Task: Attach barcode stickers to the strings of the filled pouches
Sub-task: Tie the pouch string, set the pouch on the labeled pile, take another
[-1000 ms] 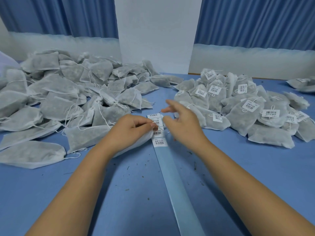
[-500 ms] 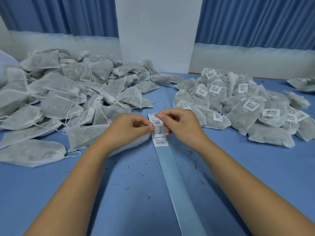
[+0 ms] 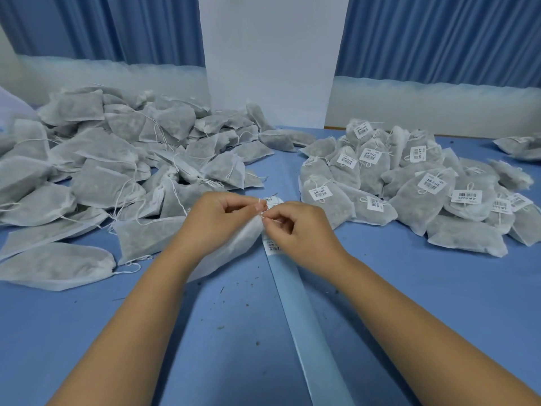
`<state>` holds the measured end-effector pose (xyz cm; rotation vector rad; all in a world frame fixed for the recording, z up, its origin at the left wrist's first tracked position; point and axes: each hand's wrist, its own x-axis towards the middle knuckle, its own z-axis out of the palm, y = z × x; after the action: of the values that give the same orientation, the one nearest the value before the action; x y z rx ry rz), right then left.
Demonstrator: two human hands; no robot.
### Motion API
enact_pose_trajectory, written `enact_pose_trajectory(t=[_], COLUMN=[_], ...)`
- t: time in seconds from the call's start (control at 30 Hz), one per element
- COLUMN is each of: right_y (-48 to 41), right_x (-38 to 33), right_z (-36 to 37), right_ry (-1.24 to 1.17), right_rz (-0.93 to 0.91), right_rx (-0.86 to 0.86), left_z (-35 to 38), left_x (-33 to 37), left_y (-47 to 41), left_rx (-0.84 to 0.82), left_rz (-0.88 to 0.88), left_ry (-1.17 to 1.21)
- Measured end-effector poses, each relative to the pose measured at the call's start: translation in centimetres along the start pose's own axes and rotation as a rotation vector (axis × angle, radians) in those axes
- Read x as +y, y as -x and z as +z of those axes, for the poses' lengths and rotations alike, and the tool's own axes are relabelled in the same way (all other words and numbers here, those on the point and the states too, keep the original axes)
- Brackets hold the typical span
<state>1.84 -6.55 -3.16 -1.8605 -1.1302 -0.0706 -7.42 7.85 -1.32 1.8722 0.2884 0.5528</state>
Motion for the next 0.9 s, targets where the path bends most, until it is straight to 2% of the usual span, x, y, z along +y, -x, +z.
enact_pose_trajectory(t=[0.07, 0.13, 0.27, 0.37, 0.43, 0.5, 0.6, 0.67, 0.77, 0.9], right_y=[-0.1, -0.2, -0.2, -0.4, -0.6, -0.7, -0.9, -1.0, -1.1, -1.0], right_x=[0.1, 0.3, 0.3, 0.4, 0.7, 0.7, 0.6, 0.5, 0.5, 0.0], right_z=[-0.5, -1.0, -1.4, -1.6, -1.6, -1.7, -1.7, -1.7, -2.2, -2.7], right_ry=[0.043, 0.111, 0.283, 0.311, 0.21, -0.014, -0.317, -0.373, -0.388, -0.414], right_rz=[-0.025, -0.055, -0.154, -0.259, -0.235, -0.084, 0.144, 0.226, 0.238, 0.211], right_rx=[0.018, 0.011, 0.025, 0.074, 0.095, 0.076, -0.045, -0.032, 0.053, -0.096], left_z=[-0.1, -0.1, -0.2, 0.0, 0.0, 0.0, 0.2, 0.3, 0.3, 0.0], left_x=[-0.2, -0.1, -0.2, -0.2, 0.3, 0.7, 1.0, 1.1, 1.3, 1.1], left_y=[0.1, 0.2, 0.3, 0.4, 0.5, 0.7, 0.8, 0.8, 0.6, 0.6], left_rx=[-0.088, -0.138, -0.17, -0.247, -0.273, -0.285, -0.277, -0.257, -0.223, -0.226], left_rz=[0.053, 0.065, 0.03, -0.015, -0.043, -0.067, -0.092, -0.101, -0.114, -0.096], left_ry=[-0.135, -0.163, -0.253, -0.307, -0.179, -0.032, 0.09, 0.119, 0.138, 0.156])
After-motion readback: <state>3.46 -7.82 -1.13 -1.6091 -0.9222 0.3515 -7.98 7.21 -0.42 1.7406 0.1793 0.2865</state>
